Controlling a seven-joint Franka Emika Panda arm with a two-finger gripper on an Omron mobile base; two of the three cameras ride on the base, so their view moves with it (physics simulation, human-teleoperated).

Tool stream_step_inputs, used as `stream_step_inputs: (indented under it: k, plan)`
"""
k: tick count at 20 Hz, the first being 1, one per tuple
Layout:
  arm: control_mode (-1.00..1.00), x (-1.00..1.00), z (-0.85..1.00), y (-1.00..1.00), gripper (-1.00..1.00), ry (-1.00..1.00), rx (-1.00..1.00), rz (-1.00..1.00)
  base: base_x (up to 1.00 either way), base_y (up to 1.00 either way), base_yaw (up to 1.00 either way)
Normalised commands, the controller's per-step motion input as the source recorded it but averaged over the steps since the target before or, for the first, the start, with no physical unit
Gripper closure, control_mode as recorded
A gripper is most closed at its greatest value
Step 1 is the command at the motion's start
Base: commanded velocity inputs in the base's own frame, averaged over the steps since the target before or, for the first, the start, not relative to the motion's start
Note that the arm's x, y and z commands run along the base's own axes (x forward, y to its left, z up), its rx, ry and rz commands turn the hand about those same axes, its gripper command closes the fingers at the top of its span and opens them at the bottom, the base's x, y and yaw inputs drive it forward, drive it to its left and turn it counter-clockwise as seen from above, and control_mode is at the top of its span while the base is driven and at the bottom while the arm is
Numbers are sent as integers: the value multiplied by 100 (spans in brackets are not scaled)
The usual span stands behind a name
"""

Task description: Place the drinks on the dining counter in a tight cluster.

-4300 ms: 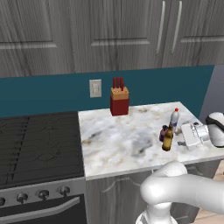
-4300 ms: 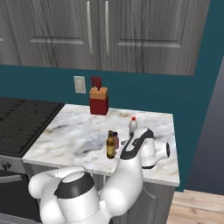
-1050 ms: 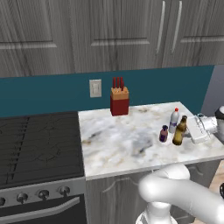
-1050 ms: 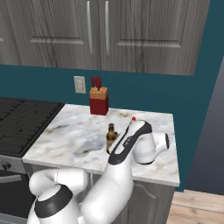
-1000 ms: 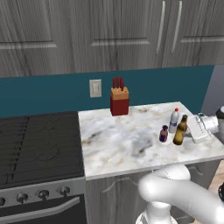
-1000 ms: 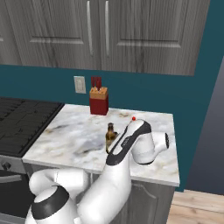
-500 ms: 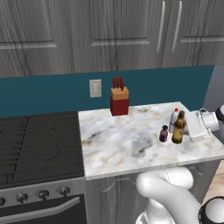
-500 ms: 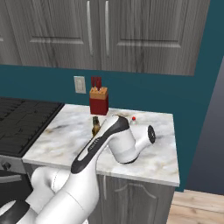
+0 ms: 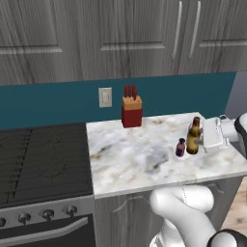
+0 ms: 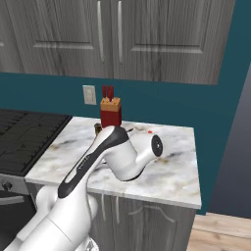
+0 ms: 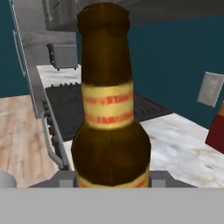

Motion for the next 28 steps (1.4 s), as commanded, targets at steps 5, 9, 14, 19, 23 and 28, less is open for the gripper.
stream_step_inputs:
  k: [5, 9, 14, 19, 23, 28]
  plan:
    - [-100, 0, 0, 0, 100, 0, 0, 0, 0, 0, 0]
    - [100, -4, 0, 0, 100, 0, 0, 0, -55, 2, 2]
    - [100, 0, 0, 0, 100, 0, 0, 0, -97, 14, 22]
    - [100, 0, 0, 0, 100, 0, 0, 0, -38, 40, 58]
    - [100, 0, 0, 0, 100, 0, 0, 0, 0, 3, 100]
    - [100, 0, 0, 0, 100, 0, 0, 0, 0, 0, 100]
